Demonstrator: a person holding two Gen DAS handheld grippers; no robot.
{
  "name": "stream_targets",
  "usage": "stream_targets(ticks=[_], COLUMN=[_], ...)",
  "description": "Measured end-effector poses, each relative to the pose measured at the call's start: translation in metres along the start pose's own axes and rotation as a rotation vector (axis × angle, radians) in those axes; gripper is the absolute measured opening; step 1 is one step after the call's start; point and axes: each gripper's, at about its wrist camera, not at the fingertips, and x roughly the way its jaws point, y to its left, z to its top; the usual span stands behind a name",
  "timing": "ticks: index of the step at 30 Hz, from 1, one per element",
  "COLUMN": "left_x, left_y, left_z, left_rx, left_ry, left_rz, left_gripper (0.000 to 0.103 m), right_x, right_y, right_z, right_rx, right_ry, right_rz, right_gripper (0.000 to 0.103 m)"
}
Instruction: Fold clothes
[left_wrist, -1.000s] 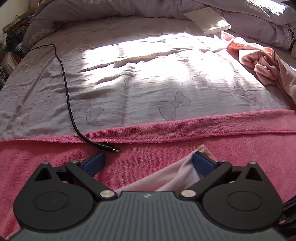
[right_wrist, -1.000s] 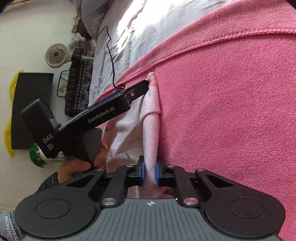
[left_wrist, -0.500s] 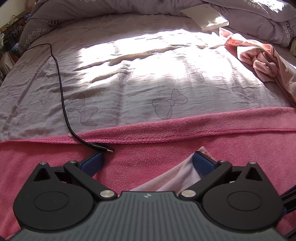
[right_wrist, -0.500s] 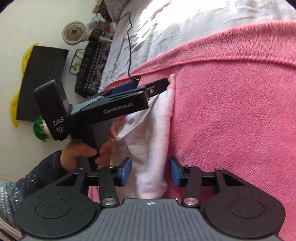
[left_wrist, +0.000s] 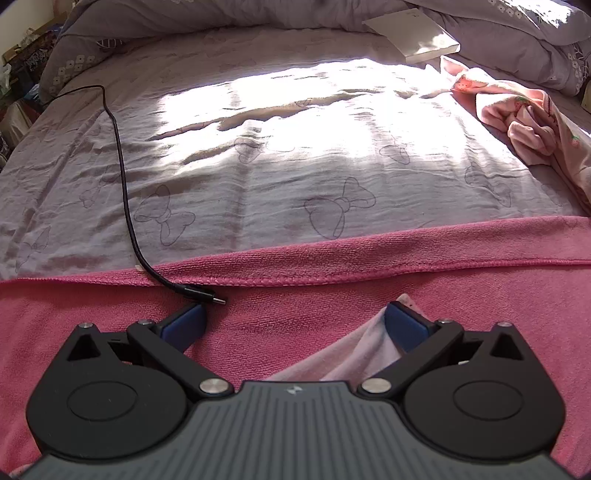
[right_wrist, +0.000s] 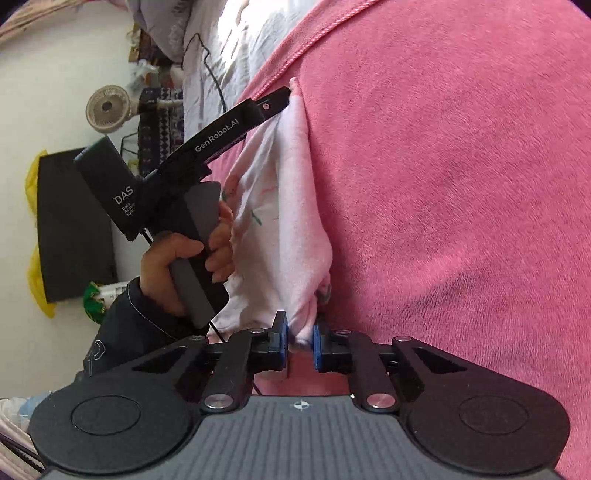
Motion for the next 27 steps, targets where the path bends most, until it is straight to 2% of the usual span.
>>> stream_targets(ticks=[1,2,5,7,9,11,13,15,16,17,19,20,21,23,26,27], left_x=[0.0,0.0,0.0,0.0,-0.001,-0.001,-0.001,-0.001,-0.001,-0.001,-0.001,-0.001,-0.002,-0.003,-0.002,-0.002], left_y=[0.0,0.0,0.0,0.001,0.001,0.001,0.001,0.001,0.001,0.001,0.002,0.002,0.003,0.004,0.003,0.002], left_z=[0.0,0.0,0.001,0.001,0.0,-0.001,-0.002,-0.002,-0.001,-0.001,0.0,0.0,0.0,0.0,-0.003,-0.003], left_rx=[-0.002,-0.003,-0.003,-0.004,-0.005,-0.007,-0.012,-0.016,-0.018,-0.018,-0.018,-0.018,-0.016,-0.006,0.012,0.014], left_ry=[-0.001,0.0,0.004,0.005,-0.001,-0.006,-0.01,-0.008,-0.006,-0.005,-0.001,0.001,0.005,0.008,-0.009,-0.011], left_rz=[0.002,0.003,-0.001,-0.004,-0.004,-0.003,-0.003,-0.003,-0.003,-0.003,-0.006,-0.008,-0.013,-0.024,-0.028,-0.025], left_gripper=[0.103,0.103,0.103,0.103,0.103,0.103,0.103,0.103,0.103,0.103,0.103,0.103,0.103,0.103,0.103,0.103], right_x=[0.002,0.003,0.003,-0.006,-0.022,-0.035,-0.038,-0.023,-0.011,0.001,0.027,0.036,0.038,0.028,0.014,0.017], right_y=[-0.004,-0.01,-0.026,-0.02,-0.012,-0.002,0.01,0.019,0.022,0.025,0.029,0.032,0.033,0.037,0.036,0.022], right_z=[-0.003,-0.004,-0.007,-0.011,-0.01,-0.005,0.008,0.028,0.033,0.037,0.038,0.038,0.036,0.029,0.026,0.028], right_rx=[-0.005,0.0,0.021,-0.03,-0.077,-0.131,-0.196,-0.266,-0.279,-0.29,-0.239,-0.195,-0.156,-0.077,-0.175,-0.131], right_ry=[0.007,0.007,0.008,-0.006,-0.056,-0.111,-0.152,-0.146,-0.135,-0.123,-0.073,-0.034,-0.033,-0.046,-0.063,-0.047], right_rz=[-0.045,-0.041,-0.01,0.001,0.001,-0.008,-0.029,-0.038,-0.028,-0.016,-0.024,-0.047,-0.041,0.063,-0.032,-0.036], right_gripper=[0.007,0.002,0.004,0.012,0.038,0.05,0.056,0.065,0.066,0.064,0.031,0.019,0.019,0.018,0.018,0.015])
